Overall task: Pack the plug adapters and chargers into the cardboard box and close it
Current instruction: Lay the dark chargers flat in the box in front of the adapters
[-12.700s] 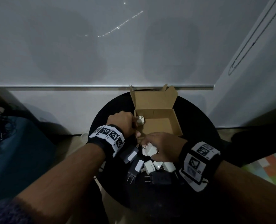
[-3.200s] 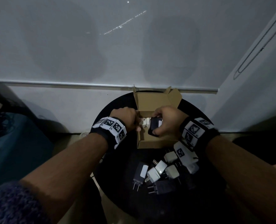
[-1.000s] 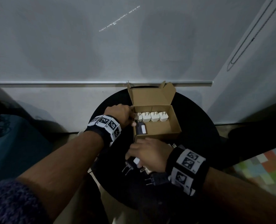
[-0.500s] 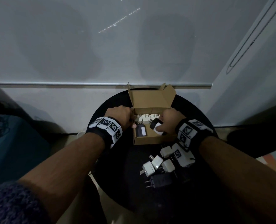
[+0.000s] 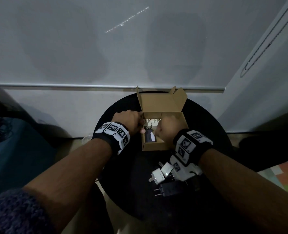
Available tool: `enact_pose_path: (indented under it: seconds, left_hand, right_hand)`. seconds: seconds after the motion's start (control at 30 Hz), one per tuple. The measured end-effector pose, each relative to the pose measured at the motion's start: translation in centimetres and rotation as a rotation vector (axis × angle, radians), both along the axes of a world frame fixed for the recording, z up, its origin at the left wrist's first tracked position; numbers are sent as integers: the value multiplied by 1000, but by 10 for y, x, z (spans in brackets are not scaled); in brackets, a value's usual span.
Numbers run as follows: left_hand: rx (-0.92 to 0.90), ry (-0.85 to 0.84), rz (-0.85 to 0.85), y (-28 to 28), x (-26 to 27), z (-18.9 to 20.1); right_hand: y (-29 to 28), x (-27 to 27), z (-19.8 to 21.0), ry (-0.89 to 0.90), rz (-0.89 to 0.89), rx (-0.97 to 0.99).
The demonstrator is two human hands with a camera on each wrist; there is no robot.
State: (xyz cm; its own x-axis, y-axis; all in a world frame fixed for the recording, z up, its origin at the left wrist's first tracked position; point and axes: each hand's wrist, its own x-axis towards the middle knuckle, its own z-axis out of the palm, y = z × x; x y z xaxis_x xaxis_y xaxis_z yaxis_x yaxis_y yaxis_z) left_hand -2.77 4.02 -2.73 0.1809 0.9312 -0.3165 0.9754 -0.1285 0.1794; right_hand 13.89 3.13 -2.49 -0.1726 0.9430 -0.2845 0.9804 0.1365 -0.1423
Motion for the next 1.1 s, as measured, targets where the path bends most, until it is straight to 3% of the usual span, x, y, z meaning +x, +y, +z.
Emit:
enact_pose_path:
  seconds: [0.07, 0.43, 0.67, 0.83, 0.93, 1.1]
  left_hand:
    - [14, -4, 7, -1, 0, 0]
    - [16, -25, 24, 1, -1, -2]
    - [28, -26, 17, 0, -2, -4]
    - [10, 3, 10, 2, -2, -5]
    - [11, 13, -4, 3, -1, -5]
    - [-1, 22, 8, 5, -1, -6]
  right_hand:
    - [-1, -10, -6, 44, -7, -100]
    - [-9, -24, -6, 98, -64, -215]
    - [-4, -22, -11, 16, -18, -217]
    - [8, 0, -1, -61, 44, -14]
    - [6, 15, 1, -129, 43, -75]
    - [17, 22, -11, -68, -44, -105]
